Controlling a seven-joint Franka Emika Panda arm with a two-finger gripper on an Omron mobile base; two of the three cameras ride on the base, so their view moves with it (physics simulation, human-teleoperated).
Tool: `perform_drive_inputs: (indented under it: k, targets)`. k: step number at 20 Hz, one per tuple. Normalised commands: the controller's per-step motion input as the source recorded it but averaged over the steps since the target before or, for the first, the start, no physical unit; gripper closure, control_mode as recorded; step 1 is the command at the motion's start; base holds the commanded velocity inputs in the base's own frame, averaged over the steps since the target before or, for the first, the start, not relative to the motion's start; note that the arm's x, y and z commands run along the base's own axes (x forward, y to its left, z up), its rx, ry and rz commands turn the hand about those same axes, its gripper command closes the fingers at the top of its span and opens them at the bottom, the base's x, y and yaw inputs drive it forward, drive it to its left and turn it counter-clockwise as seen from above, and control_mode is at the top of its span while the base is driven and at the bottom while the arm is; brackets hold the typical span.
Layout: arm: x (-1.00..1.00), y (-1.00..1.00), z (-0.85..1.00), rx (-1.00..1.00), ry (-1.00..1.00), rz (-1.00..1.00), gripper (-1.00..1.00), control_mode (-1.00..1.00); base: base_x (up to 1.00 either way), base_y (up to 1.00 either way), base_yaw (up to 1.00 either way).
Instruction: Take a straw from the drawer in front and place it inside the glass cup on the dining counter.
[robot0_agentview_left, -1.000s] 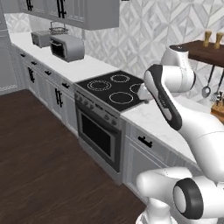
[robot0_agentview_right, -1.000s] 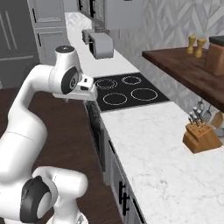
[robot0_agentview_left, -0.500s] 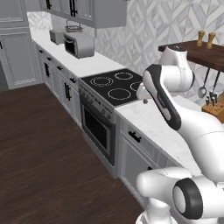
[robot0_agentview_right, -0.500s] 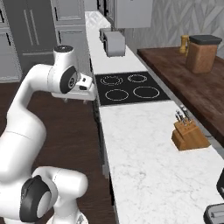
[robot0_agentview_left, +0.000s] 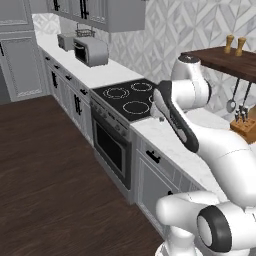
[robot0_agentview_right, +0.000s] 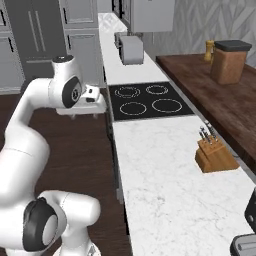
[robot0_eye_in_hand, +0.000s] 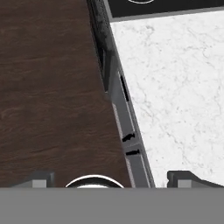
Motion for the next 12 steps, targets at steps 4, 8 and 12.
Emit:
perform_drive_inputs:
  k: [4,8,12]
  targets:
    - [0.42,0.89,-0.54,-0.45,-0.01,-0.04,-1.0,-1.0,0.0,0.0,0.0]
    - [0.35,0.66,-0.69,-0.53,-0.01,-0.06,-1.0,-1.0,0.0,0.0,0.0]
    - [0.31,0.3,-0.81,-0.5,0.0,-0.01,-1.0,-1.0,0.0,0.0,0.0]
